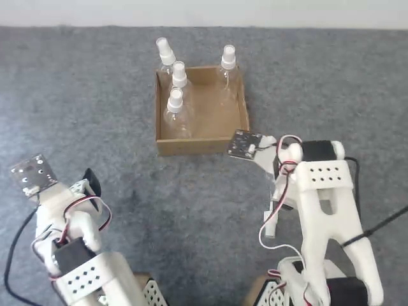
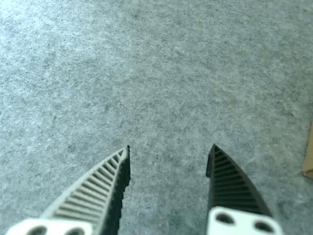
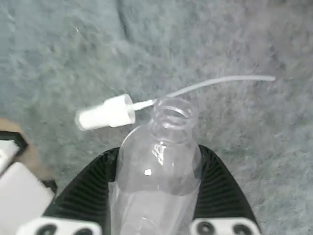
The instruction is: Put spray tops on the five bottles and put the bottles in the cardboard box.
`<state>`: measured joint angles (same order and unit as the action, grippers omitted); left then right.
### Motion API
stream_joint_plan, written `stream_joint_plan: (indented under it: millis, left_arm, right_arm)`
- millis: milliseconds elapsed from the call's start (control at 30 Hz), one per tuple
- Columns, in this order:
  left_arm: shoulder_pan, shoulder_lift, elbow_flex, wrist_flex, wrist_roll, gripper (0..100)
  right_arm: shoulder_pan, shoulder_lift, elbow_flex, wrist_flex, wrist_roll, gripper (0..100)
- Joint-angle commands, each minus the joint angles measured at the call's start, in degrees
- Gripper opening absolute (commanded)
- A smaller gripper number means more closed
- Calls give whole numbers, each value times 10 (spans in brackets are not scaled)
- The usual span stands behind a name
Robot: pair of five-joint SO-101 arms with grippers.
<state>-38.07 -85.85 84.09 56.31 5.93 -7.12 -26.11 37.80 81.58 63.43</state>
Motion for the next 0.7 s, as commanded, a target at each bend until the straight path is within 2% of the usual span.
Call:
stream_joint_plan:
  millis: [0, 167, 333, 500, 667]
  left_arm:
    - [-2, -7, -7, -18, -1, 243]
    - [-2, -7, -7, -18, -1, 243]
    - [-2, -7, -7, -18, -1, 243]
    - [-2, -7, -7, -18, -1, 243]
    - [-2, -7, -7, -18, -1, 243]
  right_arm:
    - [37, -22, 31, -62, 39, 51]
    - [73, -22, 96, -141, 75, 50]
    - [89, -22, 149, -220, 76, 50]
    - [86, -22, 213, -305, 76, 50]
    - [66, -22, 258, -349, 75, 50]
